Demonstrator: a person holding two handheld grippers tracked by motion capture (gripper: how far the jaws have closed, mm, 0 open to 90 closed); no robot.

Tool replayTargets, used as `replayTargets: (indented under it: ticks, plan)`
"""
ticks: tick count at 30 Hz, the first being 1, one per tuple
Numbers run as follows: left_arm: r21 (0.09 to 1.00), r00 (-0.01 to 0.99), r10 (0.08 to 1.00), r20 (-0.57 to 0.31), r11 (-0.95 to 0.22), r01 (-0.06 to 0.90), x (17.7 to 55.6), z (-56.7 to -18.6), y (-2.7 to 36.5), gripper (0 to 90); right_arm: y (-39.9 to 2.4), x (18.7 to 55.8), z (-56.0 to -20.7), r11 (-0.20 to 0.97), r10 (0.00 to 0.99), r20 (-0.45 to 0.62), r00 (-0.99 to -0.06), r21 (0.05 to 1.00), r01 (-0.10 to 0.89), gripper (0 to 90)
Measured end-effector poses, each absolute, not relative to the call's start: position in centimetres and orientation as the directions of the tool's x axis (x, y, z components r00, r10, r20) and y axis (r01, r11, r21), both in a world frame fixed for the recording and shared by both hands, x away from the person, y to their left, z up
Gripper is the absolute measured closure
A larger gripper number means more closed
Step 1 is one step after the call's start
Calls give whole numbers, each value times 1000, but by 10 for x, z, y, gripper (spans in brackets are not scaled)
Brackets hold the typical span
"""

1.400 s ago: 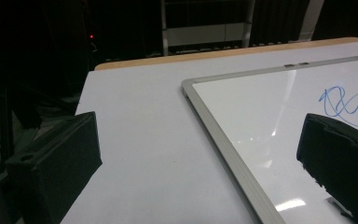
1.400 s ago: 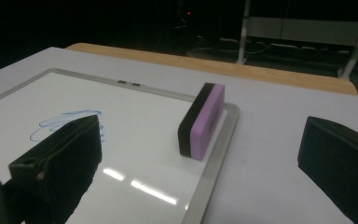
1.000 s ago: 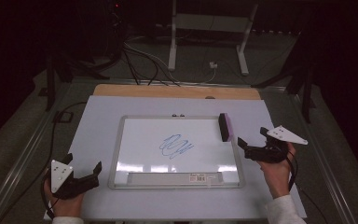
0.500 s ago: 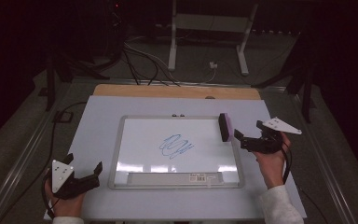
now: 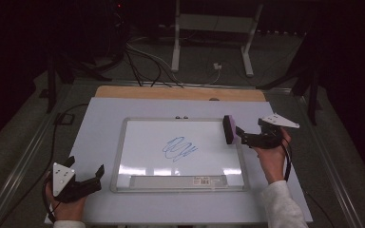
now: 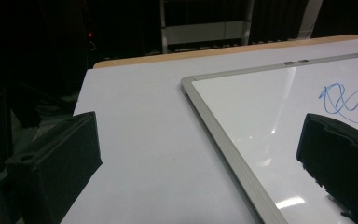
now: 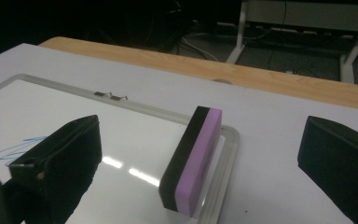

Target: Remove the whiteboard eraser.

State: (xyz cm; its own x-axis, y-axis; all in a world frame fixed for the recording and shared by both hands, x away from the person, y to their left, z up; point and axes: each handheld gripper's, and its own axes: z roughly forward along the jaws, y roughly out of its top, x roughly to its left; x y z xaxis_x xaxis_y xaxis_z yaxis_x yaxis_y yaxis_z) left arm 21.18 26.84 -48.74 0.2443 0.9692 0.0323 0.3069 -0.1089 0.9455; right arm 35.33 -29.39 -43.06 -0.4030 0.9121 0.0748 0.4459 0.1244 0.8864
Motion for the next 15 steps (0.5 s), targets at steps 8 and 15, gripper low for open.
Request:
replayTargets:
  ticks: [8, 15]
  plan:
    - [945, 244, 969, 34, -111, 308, 212, -488, 269, 4, -294, 370, -436, 117, 919, 88, -385, 871, 477, 1]
    - [945, 244, 969, 33, -111, 309, 212, -488, 268, 4, -294, 385, -446, 111, 924, 108, -366, 843, 527, 1]
